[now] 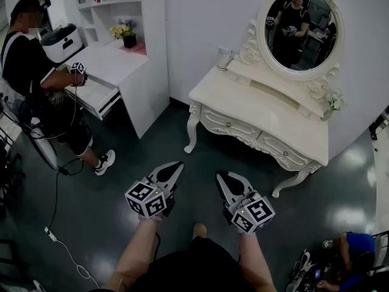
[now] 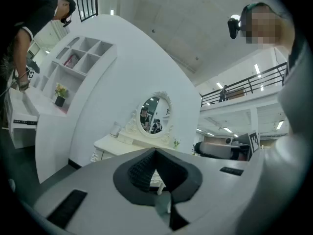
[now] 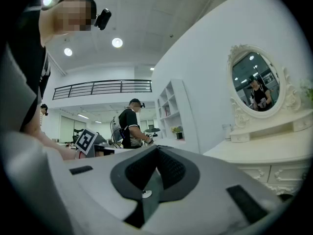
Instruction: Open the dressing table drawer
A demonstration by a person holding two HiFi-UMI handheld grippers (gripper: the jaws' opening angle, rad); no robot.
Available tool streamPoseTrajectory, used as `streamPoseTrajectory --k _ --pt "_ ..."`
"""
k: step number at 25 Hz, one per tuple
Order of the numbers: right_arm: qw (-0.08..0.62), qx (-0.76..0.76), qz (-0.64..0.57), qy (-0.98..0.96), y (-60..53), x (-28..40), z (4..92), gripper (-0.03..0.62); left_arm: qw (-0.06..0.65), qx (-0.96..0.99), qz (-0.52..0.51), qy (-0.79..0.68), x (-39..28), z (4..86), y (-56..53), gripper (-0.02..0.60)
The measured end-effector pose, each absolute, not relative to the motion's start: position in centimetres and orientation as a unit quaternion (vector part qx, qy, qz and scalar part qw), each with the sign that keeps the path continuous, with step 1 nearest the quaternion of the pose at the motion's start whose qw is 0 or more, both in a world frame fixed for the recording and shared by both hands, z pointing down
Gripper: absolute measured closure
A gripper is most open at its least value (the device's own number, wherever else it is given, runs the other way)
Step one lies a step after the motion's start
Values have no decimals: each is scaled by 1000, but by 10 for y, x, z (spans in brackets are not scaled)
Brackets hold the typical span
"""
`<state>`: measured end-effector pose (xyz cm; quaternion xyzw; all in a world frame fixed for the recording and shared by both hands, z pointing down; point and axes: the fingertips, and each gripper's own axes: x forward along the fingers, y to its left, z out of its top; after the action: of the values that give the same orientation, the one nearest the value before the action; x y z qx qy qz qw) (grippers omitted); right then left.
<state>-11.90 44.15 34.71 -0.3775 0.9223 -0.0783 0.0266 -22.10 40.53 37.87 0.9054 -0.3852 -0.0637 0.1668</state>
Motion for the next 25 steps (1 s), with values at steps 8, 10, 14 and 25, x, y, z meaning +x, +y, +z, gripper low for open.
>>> streamPoseTrajectory --k 8,10,14,25 --pt "27 -381 -78 921 374 -100 351 591 164 904 -60 -391 -200 382 338 575" --pt "26 -381 -81 921 361 -94 353 592 165 903 -60 -392 -193 382 326 575" --pt "29 -381 -83 920 337 -81 358 592 165 901 -58 -397 -180 386 303 575" --pt "36 -390 -91 916 305 -41 371 591 161 899 -50 -404 -151 399 273 575"
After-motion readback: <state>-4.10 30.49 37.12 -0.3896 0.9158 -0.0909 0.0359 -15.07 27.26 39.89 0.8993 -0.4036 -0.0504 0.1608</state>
